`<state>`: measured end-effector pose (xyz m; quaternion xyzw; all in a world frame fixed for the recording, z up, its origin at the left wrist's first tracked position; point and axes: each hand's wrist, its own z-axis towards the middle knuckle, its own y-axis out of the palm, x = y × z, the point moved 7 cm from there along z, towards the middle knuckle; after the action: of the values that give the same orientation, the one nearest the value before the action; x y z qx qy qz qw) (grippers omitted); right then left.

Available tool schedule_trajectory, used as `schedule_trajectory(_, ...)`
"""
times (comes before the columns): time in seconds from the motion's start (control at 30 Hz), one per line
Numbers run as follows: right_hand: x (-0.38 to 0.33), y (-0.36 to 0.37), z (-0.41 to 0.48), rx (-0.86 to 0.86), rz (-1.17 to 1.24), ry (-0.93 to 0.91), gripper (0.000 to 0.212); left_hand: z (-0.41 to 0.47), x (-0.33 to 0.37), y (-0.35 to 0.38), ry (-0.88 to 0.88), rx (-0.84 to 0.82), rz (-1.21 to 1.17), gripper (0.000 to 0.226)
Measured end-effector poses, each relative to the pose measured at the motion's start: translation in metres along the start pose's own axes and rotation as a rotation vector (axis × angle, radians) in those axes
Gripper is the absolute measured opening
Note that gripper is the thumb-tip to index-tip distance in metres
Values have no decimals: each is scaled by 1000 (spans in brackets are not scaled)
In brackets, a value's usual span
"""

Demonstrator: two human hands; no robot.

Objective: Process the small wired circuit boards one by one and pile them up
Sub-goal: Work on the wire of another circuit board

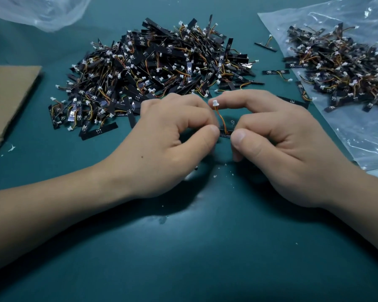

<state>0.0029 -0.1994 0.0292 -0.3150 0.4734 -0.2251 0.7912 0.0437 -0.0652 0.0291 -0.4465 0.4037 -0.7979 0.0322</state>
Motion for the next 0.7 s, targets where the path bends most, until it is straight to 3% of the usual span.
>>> schedule_trajectory(0.2, 11, 5, 3, -55, 30, 138, 32, -1, 1, -2, 34, 48, 36, 32)
schedule_trajectory(0.3, 9, 2, 3, -31, -12, 100, 32, 1, -7, 2, -25, -1, 40, 29)
schedule_trajectory(0.53, 7, 4, 1, -31, 54, 46, 38, 1, -3, 1, 45, -31, -77, 30)
schedule_trajectory(0.7, 11, 2, -1, -61, 132, 78, 39, 1, -4, 6, 54, -48, 39, 29)
